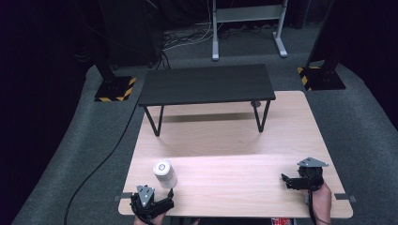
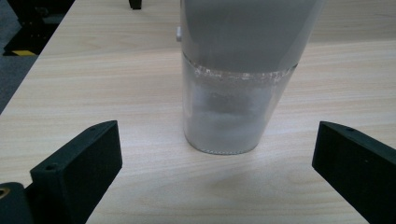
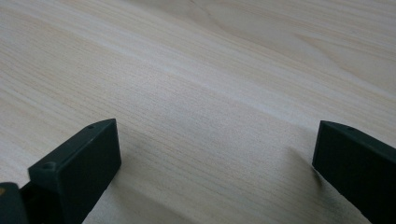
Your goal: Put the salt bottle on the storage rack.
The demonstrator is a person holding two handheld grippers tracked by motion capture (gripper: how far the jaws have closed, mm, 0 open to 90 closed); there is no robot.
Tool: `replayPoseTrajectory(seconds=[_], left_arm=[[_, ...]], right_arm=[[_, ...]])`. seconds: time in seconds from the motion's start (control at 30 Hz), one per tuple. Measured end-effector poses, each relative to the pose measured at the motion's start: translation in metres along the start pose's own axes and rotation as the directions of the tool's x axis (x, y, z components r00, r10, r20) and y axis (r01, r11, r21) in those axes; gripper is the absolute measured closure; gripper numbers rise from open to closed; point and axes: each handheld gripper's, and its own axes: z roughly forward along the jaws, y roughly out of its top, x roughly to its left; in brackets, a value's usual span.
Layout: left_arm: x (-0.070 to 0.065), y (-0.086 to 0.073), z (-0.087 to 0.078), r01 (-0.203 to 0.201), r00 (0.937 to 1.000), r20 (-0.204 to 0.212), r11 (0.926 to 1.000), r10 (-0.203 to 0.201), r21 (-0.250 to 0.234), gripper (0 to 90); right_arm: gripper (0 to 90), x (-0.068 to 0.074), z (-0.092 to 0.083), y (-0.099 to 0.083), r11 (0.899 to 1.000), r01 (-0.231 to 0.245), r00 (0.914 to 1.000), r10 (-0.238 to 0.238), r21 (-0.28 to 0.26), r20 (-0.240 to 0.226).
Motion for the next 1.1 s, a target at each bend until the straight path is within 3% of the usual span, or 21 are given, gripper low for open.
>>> replayPoseTrajectory(seconds=[0.23,0.43,0.93,0.97,1.0,1.03,1.1], left_arm=[[-0.001,0.005,0.014,-0.004,0.9999,0.012,0.9989,0.004,0.048,1.0],[-0.007,0.008,0.026,-0.025,0.9994,-0.022,0.9992,0.026,0.030,0.5],[-0.010,0.020,0.051,-0.020,0.9996,-0.017,0.9997,0.020,-0.011,0.5],[-0.010,0.019,0.055,-0.026,0.9996,-0.011,0.9992,0.026,-0.032,1.9],[-0.010,0.019,0.055,-0.026,0.9996,-0.011,0.9992,0.026,-0.032,23.6],[-0.009,0.019,0.057,-0.038,0.9993,-0.003,0.9987,0.037,-0.034,28.9],[-0.012,0.017,0.058,-0.034,0.9993,-0.013,0.9985,0.034,-0.043,29.7]], right_arm=[[0.0,0.000,0.000,0.000,1.000,0.000,1.0000,0.000,0.000,0.000],[0.0,0.000,0.000,0.000,1.000,0.000,1.0000,0.000,0.000,0.000],[0.0,0.001,0.000,0.000,1.000,0.005,1.0000,-0.005,-0.002,0.002],[0.0,0.001,0.000,0.000,1.000,0.005,1.0000,-0.005,-0.002,0.003],[0.0,0.001,0.000,0.000,1.000,0.005,1.0000,-0.005,-0.002,0.003],[0.0,0.001,0.000,-0.001,1.000,0.006,1.0000,-0.006,-0.003,0.003],[0.0,0.001,0.000,-0.001,1.000,0.007,1.0000,-0.007,-0.004,0.005]])
